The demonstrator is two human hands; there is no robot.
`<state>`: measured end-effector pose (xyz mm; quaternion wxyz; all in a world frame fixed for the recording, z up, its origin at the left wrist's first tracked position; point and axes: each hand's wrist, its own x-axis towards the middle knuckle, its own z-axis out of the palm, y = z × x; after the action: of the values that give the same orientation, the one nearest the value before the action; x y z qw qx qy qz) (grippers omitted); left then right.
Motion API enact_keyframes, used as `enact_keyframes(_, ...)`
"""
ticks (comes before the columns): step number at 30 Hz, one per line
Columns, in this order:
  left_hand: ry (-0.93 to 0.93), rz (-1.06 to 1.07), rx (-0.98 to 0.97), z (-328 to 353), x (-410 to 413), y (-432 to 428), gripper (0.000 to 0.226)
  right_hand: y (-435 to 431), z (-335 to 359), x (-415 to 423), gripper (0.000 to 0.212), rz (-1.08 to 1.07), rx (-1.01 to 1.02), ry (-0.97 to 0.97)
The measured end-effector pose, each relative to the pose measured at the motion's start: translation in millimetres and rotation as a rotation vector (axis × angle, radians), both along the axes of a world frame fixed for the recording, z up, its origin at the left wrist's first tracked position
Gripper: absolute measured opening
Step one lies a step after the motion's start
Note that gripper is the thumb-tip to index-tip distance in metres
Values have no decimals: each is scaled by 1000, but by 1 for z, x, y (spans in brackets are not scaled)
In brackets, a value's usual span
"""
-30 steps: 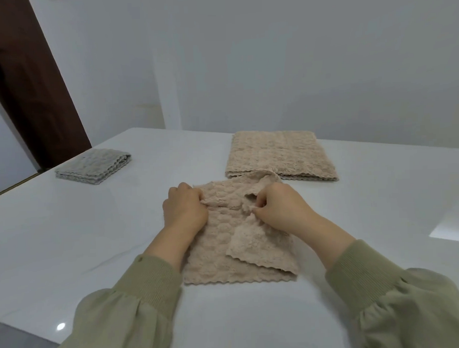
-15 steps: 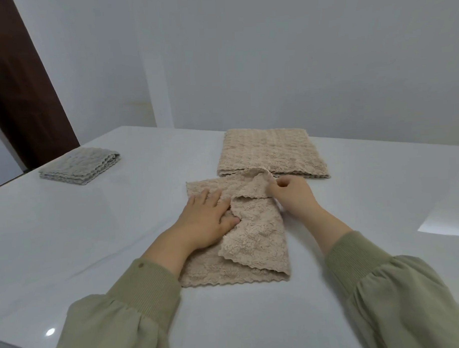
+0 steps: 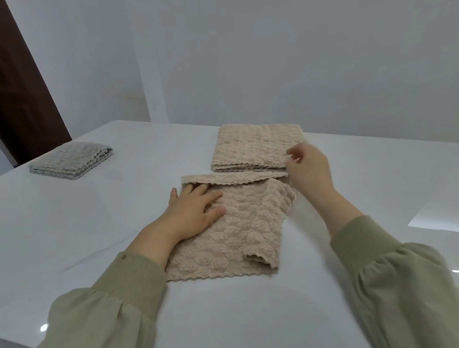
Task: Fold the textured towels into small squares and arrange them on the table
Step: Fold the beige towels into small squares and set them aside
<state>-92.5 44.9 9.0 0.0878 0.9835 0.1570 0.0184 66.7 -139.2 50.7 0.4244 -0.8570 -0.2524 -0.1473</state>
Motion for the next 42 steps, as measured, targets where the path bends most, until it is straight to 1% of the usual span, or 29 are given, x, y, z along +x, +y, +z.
enact_keyframes(2,-57,-15,-29,2,-1,-1,52,9,10,-21,18,184,-202,46)
enact_keyframes(5,-148,-64,-61,6,-4,-4,49,16,20,-47,13,394,-452,19)
enact_keyframes(8,-129,-63,-98,7,-6,-6,50,13,19,-58,12,529,-822,17)
enact_keyframes(9,-117,-64,-100,7,-7,-6,50,12,19,-57,9,521,-949,3)
enact_keyframes(11,-103,-64,-103,7,-7,-5,50,7,22,-58,9,415,-1123,-82)
enact_keyframes(13,-100,-66,-102,7,-7,-5,50,1,29,-58,20,261,-1216,-156)
enact_keyframes(15,-100,-70,-100,7,-7,-5,50,-5,35,-57,27,188,-1264,-144)
enact_keyframes(18,-95,-73,-89,5,-7,-5,50,-9,35,-52,32,259,-1275,-38)
enact_keyframes(20,-126,-79,-87,6,-6,-4,48,-9,33,-50,34,290,-1282,-11)
enact_keyframes(23,-205,-129,-127,6,-4,-5,45,-7,29,-51,28,235,-1283,-19)
enact_keyframes(26,-203,-164,-136,5,-4,-7,40,-4,29,-51,26,175,-1232,-31)
enact_keyframes(27,-213,-155,-133,6,-4,-7,37,-4,30,-49,25,157,-1231,-12)
enact_keyframes(29,-249,-103,-156,7,-6,-5,32,-8,30,-42,24,142,-1229,91)
enact_keyframes(30,-272,-72,-187,8,-7,-4,29,-10,30,-37,25,151,-1201,138)
enact_keyframes(32,-351,-16,-254,9,-7,-3,23,-13,26,-24,31,168,-1075,187)
enact_keyframes(35,-442,40,-262,10,-4,-2,20,-12,13,-4,32,94,-892,142)
enact_keyframes(38,-459,49,-274,8,-2,2,19,-12,-3,9,30,38,-740,101)
enact_keyframes(40,-464,36,-238,6,1,6,20,-12,-11,11,20,69,-623,115)
enact_keyframes(42,-431,48,-177,3,6,13,26,-13,-20,12,18,126,-554,114)
